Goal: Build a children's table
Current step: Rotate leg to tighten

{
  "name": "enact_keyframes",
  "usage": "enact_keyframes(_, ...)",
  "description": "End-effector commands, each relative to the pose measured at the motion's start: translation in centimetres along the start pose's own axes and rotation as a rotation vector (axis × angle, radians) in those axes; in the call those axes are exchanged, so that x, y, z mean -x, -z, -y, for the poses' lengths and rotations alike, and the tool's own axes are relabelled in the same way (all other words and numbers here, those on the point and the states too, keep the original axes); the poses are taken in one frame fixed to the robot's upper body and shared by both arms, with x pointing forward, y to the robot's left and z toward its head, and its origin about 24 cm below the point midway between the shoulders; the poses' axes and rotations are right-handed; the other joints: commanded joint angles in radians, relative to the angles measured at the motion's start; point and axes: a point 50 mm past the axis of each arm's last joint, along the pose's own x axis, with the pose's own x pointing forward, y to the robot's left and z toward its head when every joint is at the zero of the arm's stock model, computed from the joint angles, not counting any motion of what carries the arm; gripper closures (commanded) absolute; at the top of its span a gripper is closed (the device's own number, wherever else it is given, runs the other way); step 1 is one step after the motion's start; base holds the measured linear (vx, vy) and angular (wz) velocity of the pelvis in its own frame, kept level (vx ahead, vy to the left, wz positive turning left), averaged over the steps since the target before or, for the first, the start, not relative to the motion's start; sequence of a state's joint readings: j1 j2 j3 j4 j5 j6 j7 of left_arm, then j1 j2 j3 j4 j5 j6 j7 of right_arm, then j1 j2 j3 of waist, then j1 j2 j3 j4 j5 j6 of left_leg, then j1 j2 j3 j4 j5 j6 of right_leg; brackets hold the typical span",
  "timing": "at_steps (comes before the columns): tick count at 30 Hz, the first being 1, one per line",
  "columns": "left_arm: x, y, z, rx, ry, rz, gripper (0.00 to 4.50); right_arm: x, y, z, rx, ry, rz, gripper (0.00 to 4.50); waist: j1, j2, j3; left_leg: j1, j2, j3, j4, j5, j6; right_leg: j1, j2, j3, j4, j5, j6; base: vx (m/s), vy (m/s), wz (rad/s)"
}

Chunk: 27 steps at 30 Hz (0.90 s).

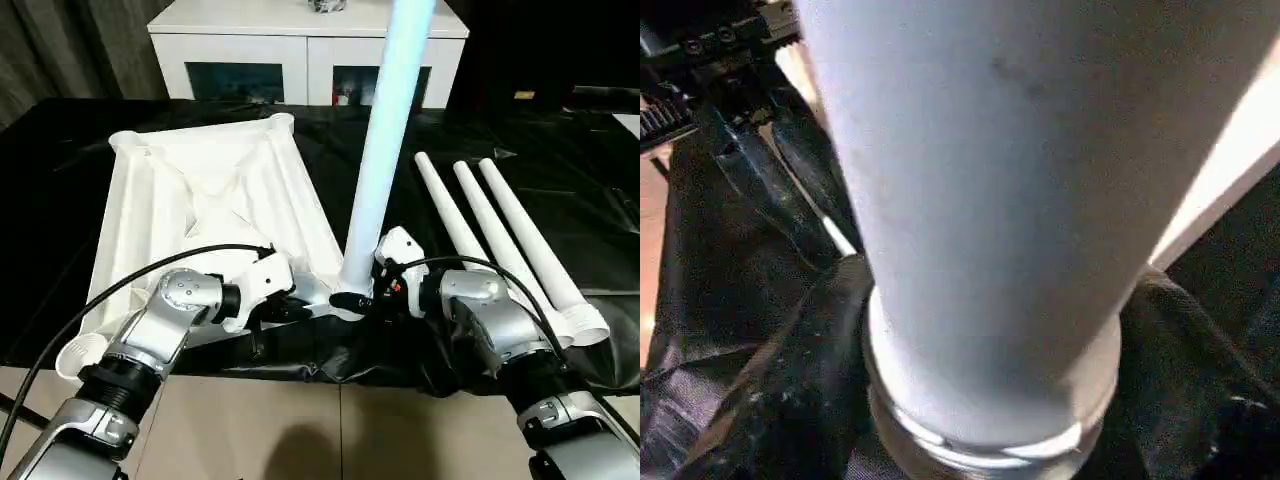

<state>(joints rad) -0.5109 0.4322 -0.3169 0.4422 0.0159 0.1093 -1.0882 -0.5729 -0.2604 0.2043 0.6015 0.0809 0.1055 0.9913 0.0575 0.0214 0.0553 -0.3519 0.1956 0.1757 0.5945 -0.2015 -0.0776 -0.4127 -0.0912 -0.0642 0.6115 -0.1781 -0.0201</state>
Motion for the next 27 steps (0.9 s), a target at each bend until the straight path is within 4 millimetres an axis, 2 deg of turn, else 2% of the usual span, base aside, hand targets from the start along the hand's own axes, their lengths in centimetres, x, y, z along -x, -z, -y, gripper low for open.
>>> enact_keyframes(1, -0.3, 0.5, 0.7, 0.009, 0.043, -0.017, 4.5, 0.0, -0.3, 0.2, 0.008, 0.009, 0.014, 1.57, 0.0, -0.001, -0.074, -0.001, 0.026, 0.0, -0.062, -0.114, 0.071, 0.064, -0.043, 0.039, -0.05, -0.047, -0.274, 0.0, 0.0, 0.0)
enact_keyframes(8, -0.2, 0.7, 0.7, 0.012, 0.046, -0.024, 4.5, -0.1, 0.2, 0.0, 0.002, 0.007, 0.007, 1.75, -0.001, -0.001, -0.075, -0.001, 0.025, 0.0, -0.062, -0.118, 0.067, 0.065, -0.043, 0.039, -0.05, -0.049, -0.274, 0.0, 0.0, 0.0)
enact_keyframes(11, -0.4, 0.8, 0.6, 0.025, 0.029, -0.027, 4.5, -0.4, 0.5, 0.1, -0.052, 0.06, 0.024, 1.75, -0.002, 0.001, -0.074, -0.001, 0.025, -0.001, -0.063, -0.122, 0.064, 0.064, -0.043, 0.039, -0.05, -0.053, -0.273, 0.0, 0.0, 0.0)
enact_keyframes(13, -0.7, 1.0, 0.3, 0.047, -0.024, -0.039, 4.5, -0.8, 0.7, 0.3, -0.103, 0.14, 0.037, 1.76, -0.006, 0.0, -0.071, -0.002, 0.026, -0.001, -0.065, -0.14, 0.056, 0.063, -0.044, 0.04, -0.054, -0.082, -0.268, 0.0, 0.0, 0.0)
enact_keyframes(14, -1.3, 1.1, -0.3, 0.099, -0.118, -0.048, 4.5, -1.3, 1.2, 0.5, -0.176, 0.246, 0.042, 1.76, -0.011, 0.0, -0.064, 0.001, 0.026, -0.002, -0.071, -0.183, 0.035, 0.06, -0.044, 0.039, -0.065, -0.175, -0.248, 0.0, 0.0, 0.0)
enact_keyframes(15, -1.5, 1.0, -0.5, 0.116, -0.145, -0.047, 4.5, -1.5, 1.3, 0.6, -0.199, 0.275, 0.041, 1.76, -0.012, 0.001, -0.062, 0.009, 0.024, -0.002, -0.072, -0.216, 0.013, 0.057, -0.046, 0.041, -0.074, -0.249, -0.228, 0.0, 0.0, 0.0)
enact_keyframes(17, -2.2, 0.6, -0.8, 0.168, -0.189, -0.016, 4.5, -2.0, 1.7, 0.6, -0.268, 0.352, 0.035, 1.76, -0.016, -0.002, -0.063, 0.008, 0.023, -0.004, -0.074, -0.228, -0.001, 0.058, -0.047, 0.042, -0.078, -0.295, -0.209, 0.0, 0.0, 0.0)
enact_keyframes(21, -3.6, -0.2, -1.3, 0.22, -0.295, -0.015, 4.5, -3.3, 2.4, 0.6, -0.366, 0.518, 0.003, 1.76, -0.024, -0.001, -0.062, 0.005, 0.021, -0.007, -0.076, -0.237, -0.008, 0.053, -0.047, 0.04, -0.085, -0.329, -0.186, 0.0, 0.0, 0.0)
enact_keyframes(23, -4.8, -0.5, -2.0, 0.285, -0.448, -0.051, 4.5, -4.5, 2.8, 0.6, -0.438, 0.688, -0.055, 1.76, -0.029, 0.002, -0.062, 0.011, 0.018, -0.008, -0.076, -0.26, -0.022, 0.048, -0.046, 0.038, -0.091, -0.374, -0.173, 0.0, 0.0, 0.0)
enact_keyframes(27, -6.0, -1.0, -2.2, 0.328, -0.557, -0.077, 4.5, -5.6, 2.8, 0.3, -0.519, 0.806, -0.07, 1.76, -0.027, -0.001, -0.064, 0.006, 0.014, -0.008, -0.075, -0.259, -0.003, 0.049, -0.045, 0.038, -0.095, -0.361, -0.16, 0.0, 0.0, 0.0)
